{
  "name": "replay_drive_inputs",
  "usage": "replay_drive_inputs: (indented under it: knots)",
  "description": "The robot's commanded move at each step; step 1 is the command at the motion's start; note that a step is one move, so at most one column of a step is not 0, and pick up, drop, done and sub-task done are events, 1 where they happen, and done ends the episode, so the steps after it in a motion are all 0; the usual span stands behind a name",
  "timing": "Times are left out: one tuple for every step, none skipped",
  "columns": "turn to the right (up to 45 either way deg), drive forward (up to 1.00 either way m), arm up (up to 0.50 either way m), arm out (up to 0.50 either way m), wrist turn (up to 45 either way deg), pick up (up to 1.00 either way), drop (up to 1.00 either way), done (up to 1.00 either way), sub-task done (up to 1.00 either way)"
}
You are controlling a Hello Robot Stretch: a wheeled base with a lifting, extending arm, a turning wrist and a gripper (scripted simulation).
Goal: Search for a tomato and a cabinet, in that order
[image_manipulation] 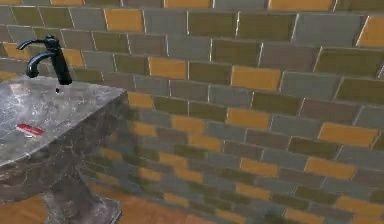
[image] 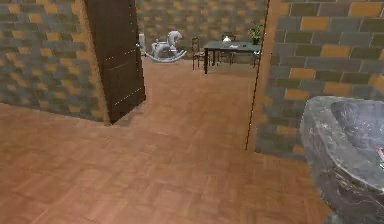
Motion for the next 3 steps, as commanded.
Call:
replay_drive_inputs:
  knots:
    - [-45.0, 0.00, 0.00, 0.00, 0.0, 0.00, 0.00, 0.00, 0.00]
    - [-6.0, 0.00, 0.00, 0.00, 0.0, 0.00, 0.00, 0.00, 0.00]
    - [0.0, 1.00, 0.00, 0.00, 0.0, 0.00, 0.00, 0.00, 0.00]
